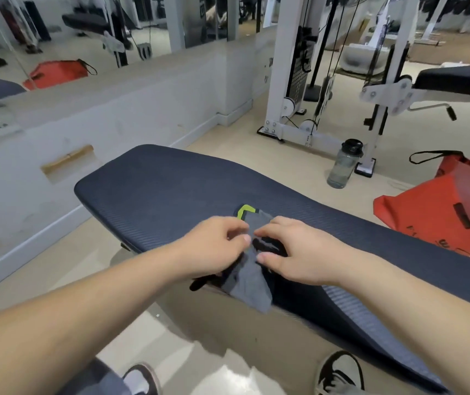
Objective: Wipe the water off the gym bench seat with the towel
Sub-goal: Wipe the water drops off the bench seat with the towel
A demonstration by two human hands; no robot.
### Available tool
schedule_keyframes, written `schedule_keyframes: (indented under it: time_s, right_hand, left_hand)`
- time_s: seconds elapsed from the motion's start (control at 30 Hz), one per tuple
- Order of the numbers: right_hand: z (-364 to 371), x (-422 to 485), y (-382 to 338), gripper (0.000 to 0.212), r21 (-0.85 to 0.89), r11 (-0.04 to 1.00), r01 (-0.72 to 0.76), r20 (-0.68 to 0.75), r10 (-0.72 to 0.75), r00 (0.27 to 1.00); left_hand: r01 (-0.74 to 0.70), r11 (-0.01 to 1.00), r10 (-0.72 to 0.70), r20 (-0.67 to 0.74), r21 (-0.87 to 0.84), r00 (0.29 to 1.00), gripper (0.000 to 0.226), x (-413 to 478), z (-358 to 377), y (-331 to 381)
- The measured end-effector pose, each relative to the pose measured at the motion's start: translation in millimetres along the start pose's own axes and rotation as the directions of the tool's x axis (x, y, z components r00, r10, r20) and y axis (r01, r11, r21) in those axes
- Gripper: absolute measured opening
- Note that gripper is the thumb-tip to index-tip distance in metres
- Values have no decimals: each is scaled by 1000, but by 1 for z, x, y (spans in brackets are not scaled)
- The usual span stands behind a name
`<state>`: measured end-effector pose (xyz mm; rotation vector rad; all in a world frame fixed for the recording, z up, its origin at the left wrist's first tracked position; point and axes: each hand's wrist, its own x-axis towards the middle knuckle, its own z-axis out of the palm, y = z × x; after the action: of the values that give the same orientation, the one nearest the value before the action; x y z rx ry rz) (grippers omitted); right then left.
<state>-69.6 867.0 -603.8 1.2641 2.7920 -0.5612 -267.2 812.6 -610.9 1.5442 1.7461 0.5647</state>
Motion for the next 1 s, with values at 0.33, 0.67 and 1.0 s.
schedule_keyframes:
  time_s: [0.33,0.67,1.0]
  right_hand:
    - [4,22,27,46,-184,954,-238,-97,223,970]
    - [-19,-28,22,29,95,960,-265,282,229,932]
    - [-23,-129,125,32,391,746,-539,-253,650,717]
  left_hand:
    - [-195,942,265,-251,273,931,32,10,2,-12]
    - [-435,783,412,152,444,898,58,-5,51,26]
    - [-265,717,273,90,645,958,51,8,103,56]
